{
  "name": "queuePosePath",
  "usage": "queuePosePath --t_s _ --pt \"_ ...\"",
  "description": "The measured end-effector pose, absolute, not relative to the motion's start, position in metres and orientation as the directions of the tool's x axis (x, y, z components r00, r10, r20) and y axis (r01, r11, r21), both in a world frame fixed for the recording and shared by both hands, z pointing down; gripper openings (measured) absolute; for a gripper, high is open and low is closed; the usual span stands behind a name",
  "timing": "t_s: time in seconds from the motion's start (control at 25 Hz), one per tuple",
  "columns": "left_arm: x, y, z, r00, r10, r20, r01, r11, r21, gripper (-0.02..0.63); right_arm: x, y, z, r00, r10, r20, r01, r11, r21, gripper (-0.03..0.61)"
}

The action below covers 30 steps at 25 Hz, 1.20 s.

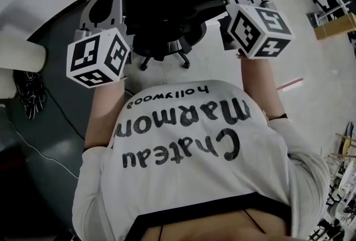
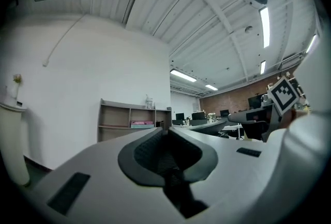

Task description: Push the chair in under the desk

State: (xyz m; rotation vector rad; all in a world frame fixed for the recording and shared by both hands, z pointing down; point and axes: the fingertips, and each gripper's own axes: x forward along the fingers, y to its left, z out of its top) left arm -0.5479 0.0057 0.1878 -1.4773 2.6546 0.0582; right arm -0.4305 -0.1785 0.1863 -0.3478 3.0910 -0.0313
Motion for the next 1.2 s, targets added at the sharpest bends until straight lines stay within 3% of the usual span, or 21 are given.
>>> queuePosePath --t_s 0.28,1.2 --pt "-0.546 0.004 0.201 -0.534 -0.842 -0.079 -0.844 0.537 -0.017 0.040 -0.426 -0.185 0.208 -0.971 -0.237 0.038 -0.238 0.971 -0.031 0.008" --pt "-0.540 0.003 0.207 -0.522 -0.849 -0.080 -0.852 0.524 0.004 0.040 -0.426 -0.181 0.218 -0.975 -0.209 0.079 -0.210 0.978 0.003 0.008"
